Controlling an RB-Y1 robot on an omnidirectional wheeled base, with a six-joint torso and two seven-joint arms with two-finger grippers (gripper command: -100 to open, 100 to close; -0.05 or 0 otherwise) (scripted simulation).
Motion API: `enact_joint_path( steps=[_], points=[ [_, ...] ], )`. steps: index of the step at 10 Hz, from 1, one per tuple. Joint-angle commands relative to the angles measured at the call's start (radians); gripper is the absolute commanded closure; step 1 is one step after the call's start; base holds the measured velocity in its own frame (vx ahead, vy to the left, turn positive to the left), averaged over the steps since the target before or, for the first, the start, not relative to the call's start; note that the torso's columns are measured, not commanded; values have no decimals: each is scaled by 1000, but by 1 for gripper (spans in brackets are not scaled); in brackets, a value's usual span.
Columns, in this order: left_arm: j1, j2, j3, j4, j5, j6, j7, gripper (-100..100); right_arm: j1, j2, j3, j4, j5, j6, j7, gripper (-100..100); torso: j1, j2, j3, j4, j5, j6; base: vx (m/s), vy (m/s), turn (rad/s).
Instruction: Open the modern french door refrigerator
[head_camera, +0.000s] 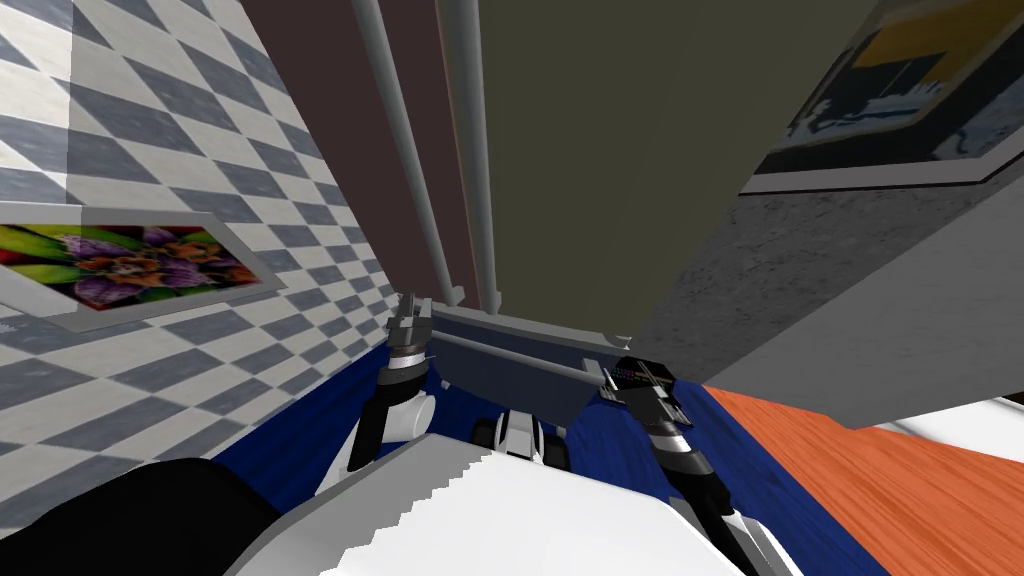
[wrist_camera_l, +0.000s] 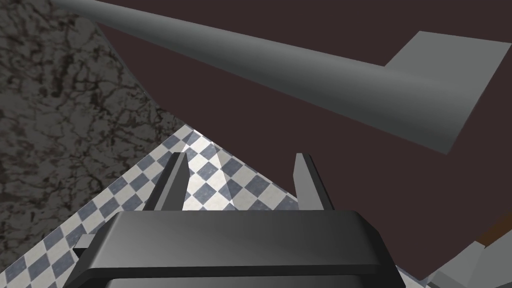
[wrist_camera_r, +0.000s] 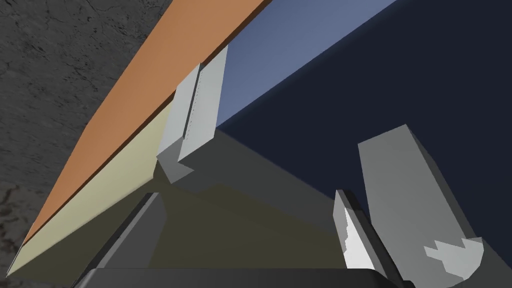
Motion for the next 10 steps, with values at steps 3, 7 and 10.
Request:
enact_joint_path(
  steps=[3,7,10],
  points=[
    [0,0,0,0,0,0,0,0,-9,34,-19,68,53,-22,124,-100,-3,-7,-3,-6,-4,-2,21,37,-73],
    [0,0,0,0,0,0,0,0,-14,69,-33,108,86,-39,214,-100,1,-7,-4,-5,-3,-4,28,40,-71],
    [0,0,0,0,0,0,0,0,-20,141,-49,152,123,-57,301,-100,6,-1,-1,1,2,-2,20,54,-58]
  ],
)
